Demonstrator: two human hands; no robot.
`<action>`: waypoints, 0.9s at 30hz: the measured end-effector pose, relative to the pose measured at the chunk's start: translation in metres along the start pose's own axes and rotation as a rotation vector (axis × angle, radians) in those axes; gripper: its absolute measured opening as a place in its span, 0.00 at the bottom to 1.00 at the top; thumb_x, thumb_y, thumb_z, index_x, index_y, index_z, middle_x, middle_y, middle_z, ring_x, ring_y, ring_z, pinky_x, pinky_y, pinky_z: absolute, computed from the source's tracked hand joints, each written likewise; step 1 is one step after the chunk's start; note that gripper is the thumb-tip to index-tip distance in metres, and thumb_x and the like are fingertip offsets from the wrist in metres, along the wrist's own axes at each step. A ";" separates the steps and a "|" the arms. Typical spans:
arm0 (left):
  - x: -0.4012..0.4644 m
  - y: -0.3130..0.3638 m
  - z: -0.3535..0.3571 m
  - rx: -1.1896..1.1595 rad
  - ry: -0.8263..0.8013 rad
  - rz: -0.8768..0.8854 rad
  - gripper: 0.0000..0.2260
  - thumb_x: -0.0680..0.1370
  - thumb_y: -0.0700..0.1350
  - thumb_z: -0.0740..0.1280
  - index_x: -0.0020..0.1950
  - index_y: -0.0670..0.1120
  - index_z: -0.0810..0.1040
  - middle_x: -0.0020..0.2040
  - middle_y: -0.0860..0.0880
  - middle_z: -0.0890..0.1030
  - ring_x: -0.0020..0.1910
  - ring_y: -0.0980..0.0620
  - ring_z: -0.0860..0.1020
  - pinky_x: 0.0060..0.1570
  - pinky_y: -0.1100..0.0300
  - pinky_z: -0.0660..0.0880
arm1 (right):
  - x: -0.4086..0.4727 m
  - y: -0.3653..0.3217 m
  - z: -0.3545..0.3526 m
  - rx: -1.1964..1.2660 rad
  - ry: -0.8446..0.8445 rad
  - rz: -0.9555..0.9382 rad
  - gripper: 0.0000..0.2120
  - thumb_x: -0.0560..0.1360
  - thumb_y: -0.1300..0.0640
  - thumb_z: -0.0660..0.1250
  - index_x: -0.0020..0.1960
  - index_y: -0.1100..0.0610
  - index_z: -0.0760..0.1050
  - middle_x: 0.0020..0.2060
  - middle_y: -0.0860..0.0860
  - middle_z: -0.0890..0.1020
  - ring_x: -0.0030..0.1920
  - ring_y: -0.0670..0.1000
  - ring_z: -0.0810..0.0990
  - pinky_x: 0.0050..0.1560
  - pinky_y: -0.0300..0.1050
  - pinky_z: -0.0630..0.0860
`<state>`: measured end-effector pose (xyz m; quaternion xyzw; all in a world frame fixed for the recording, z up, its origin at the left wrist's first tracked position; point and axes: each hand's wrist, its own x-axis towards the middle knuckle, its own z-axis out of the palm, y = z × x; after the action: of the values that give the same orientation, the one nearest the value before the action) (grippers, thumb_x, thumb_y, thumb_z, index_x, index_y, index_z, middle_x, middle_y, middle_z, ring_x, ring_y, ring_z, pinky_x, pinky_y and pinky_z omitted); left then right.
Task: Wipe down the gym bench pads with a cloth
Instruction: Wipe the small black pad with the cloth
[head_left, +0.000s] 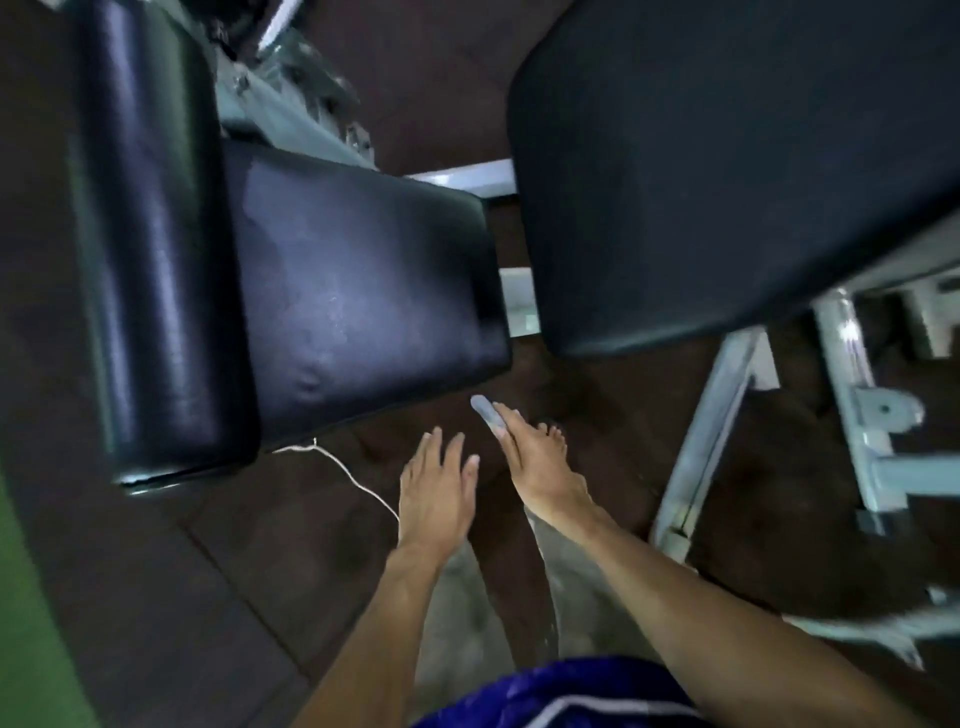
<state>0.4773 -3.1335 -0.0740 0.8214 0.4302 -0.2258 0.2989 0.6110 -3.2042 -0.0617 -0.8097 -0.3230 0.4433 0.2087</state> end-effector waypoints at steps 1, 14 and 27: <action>-0.010 0.005 0.001 0.031 -0.033 0.048 0.23 0.86 0.55 0.51 0.79 0.48 0.64 0.80 0.44 0.61 0.80 0.46 0.58 0.77 0.51 0.59 | -0.018 0.004 0.000 0.017 0.041 0.027 0.21 0.86 0.55 0.51 0.78 0.57 0.63 0.74 0.55 0.72 0.75 0.57 0.67 0.65 0.34 0.56; -0.143 0.093 0.050 0.740 -0.400 0.764 0.23 0.85 0.56 0.49 0.77 0.48 0.65 0.77 0.44 0.67 0.77 0.45 0.64 0.73 0.47 0.65 | -0.282 0.093 0.071 0.586 0.549 0.475 0.22 0.86 0.52 0.52 0.78 0.55 0.62 0.76 0.54 0.69 0.78 0.53 0.62 0.74 0.45 0.61; -0.342 0.212 0.276 1.093 -0.516 1.240 0.22 0.86 0.55 0.49 0.74 0.47 0.68 0.72 0.44 0.72 0.72 0.44 0.70 0.66 0.48 0.71 | -0.547 0.243 0.176 0.825 0.842 0.766 0.21 0.86 0.49 0.52 0.77 0.52 0.64 0.74 0.52 0.71 0.78 0.51 0.63 0.73 0.45 0.62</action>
<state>0.4436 -3.6141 0.0048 0.8594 -0.3454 -0.3764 0.0197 0.3246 -3.7538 0.0141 -0.8241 0.2877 0.2206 0.4352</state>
